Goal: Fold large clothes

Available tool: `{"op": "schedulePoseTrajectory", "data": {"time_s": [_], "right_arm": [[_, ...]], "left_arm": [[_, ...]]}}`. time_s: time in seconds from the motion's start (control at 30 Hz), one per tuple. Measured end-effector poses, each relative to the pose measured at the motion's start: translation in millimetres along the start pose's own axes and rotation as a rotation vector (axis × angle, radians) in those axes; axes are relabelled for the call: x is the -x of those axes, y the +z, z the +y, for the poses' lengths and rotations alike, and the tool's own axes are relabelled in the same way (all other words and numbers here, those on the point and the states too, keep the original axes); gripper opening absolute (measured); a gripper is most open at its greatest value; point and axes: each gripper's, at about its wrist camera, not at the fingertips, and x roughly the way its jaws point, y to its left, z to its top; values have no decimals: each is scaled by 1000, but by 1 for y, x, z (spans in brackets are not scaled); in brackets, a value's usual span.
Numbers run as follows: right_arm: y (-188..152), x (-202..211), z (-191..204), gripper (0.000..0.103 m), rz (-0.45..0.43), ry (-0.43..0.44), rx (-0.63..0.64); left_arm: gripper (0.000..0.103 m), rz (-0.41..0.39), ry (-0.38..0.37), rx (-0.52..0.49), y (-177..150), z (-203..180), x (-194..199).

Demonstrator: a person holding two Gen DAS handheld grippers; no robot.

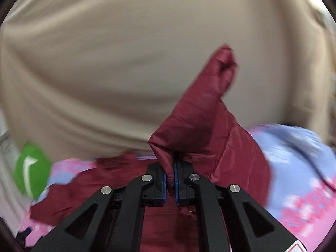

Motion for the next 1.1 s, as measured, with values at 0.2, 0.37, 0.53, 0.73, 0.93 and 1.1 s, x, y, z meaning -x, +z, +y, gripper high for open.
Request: {"op": "schedulePoseTrajectory", "data": {"time_s": [0.2,0.37,0.53,0.73,0.93,1.1], "right_arm": [[-68,-74,185,14,178,309,247],[-163,-111,252,52,371,414,338],[-168,-81,216,68,341,435,326],[-115,-50,85,77,209,147,217],[-95,-45,-50,78,198,-87,-44],[-98,-63,-107,78,257,-91,-220]], "left_arm": [[98,51,-34,55,7,21,-21],[98,113,-66,96,2,42,-43],[98,188,-161,146,-4,53,-72],[98,197,-270,146,13,28,-110],[94,342,-398,230,21,4,-171],[40,408,-386,277,22,-2,-196]]}}
